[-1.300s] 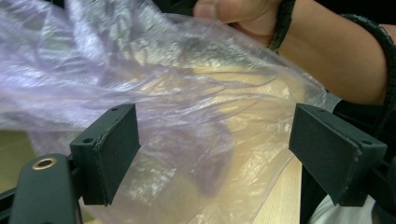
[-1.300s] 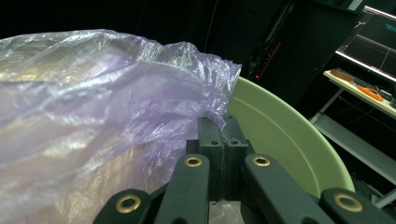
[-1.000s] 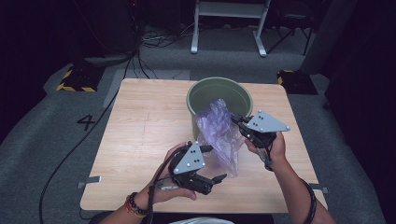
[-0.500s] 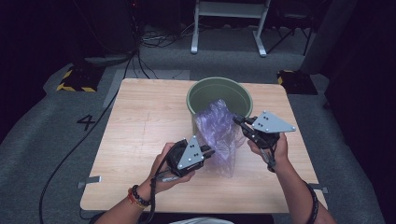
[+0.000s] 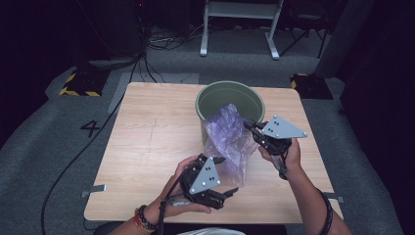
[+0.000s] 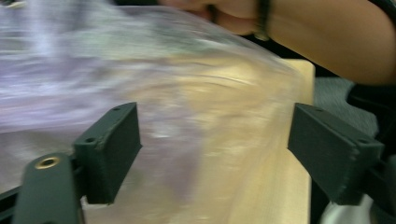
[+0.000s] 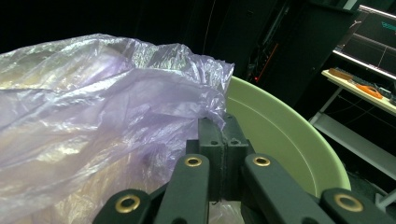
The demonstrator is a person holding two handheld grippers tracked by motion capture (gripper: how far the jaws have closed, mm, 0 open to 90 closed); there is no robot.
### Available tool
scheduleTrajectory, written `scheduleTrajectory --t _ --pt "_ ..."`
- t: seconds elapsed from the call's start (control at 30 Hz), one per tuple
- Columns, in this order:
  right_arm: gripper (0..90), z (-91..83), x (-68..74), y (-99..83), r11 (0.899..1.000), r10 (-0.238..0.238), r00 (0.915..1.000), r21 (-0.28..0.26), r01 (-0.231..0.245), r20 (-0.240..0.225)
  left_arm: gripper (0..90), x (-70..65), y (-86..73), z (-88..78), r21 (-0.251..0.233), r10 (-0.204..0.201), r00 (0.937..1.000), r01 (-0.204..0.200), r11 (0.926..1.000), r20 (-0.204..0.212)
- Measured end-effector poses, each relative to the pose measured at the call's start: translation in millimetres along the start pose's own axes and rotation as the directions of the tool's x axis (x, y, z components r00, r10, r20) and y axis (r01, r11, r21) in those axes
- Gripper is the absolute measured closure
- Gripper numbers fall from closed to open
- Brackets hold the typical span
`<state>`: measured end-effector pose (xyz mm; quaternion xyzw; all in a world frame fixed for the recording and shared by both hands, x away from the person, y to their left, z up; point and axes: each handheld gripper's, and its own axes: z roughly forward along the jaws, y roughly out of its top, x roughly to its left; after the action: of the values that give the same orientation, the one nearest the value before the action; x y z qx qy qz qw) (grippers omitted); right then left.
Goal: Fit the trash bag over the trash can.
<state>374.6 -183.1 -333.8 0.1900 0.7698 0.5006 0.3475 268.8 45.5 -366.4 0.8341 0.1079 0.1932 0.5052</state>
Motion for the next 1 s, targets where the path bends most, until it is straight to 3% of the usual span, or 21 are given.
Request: scheduleTrajectory --t 0.1,0.17,0.27,0.33,0.4,0.43,0.5,0.6,0.77,0.9,1.0 --pt "90.0 1.6 0.1 -1.6 1.000 0.004 1.0000 0.008 -0.004 -0.005 15.7 -2.9 -4.6 8.0 0.038 0.040 0.9982 -0.038 0.9985 -0.044" --pt "90.0 2.2 -0.4 -2.9 1.000 0.007 0.9999 0.012 -0.007 -0.011 15.6 0.3 -9.6 13.4 0.065 0.024 0.9984 -0.021 0.9977 -0.052" --pt "90.0 1.1 -1.5 -3.6 1.000 0.016 0.9997 0.011 -0.016 -0.016 18.1 4.4 -15.4 18.1 0.109 0.072 0.9876 -0.057 0.9925 -0.139" --pt "90.0 0.9 -1.7 -3.7 1.000 0.021 0.9996 0.011 -0.021 -0.019 33.3 8.6 -17.4 17.6 0.111 0.099 0.9738 -0.078 0.9908 -0.204" --pt "90.0 0.9 -1.8 -3.8 1.000 0.019 0.9996 0.010 -0.018 -0.019 48.9 14.4 -17.8 12.9 0.094 0.108 0.9694 -0.089 0.9915 -0.220" --pt "90.0 0.8 -1.9 -3.9 1.000 0.019 0.9996 0.009 -0.019 -0.019 54.5 17.9 -17.8 9.1 0.073 0.094 0.9724 -0.080 0.9941 -0.213" --pt "90.0 0.6 -2.3 -4.4 1.000 0.019 0.9997 0.009 -0.019 -0.014 67.8 25.2 -17.2 0.7 0.040 0.068 0.9849 -0.062 0.9972 -0.159" --pt "90.0 0.6 -4.1 -6.5 1.000 0.025 0.9997 0.012 -0.024 -0.008 76.5 33.6 -15.8 -13.8 -0.019 0.033 0.9921 -0.036 0.9992 -0.121" --pt "90.0 -0.3 -7.0 -9.3 0.999 0.031 0.9995 0.015 -0.031 0.006 89.4 48.9 -11.0 -35.7 -0.084 -0.005 0.9909 -0.006 0.9965 -0.134" --pt "90.0 -1.9 -9.1 -11.0 0.999 0.042 0.9991 0.014 -0.042 0.011 89.8 65.7 -8.6 -45.6 -0.121 -0.045 0.9909 0.029 0.9922 -0.127" --pt "90.0 -2.4 -10.0 -10.6 0.999 0.040 0.9991 0.012 -0.040 0.016 90.0 73.9 -8.4 -47.2 -0.125 -0.056 0.9875 0.038 0.9914 -0.147"
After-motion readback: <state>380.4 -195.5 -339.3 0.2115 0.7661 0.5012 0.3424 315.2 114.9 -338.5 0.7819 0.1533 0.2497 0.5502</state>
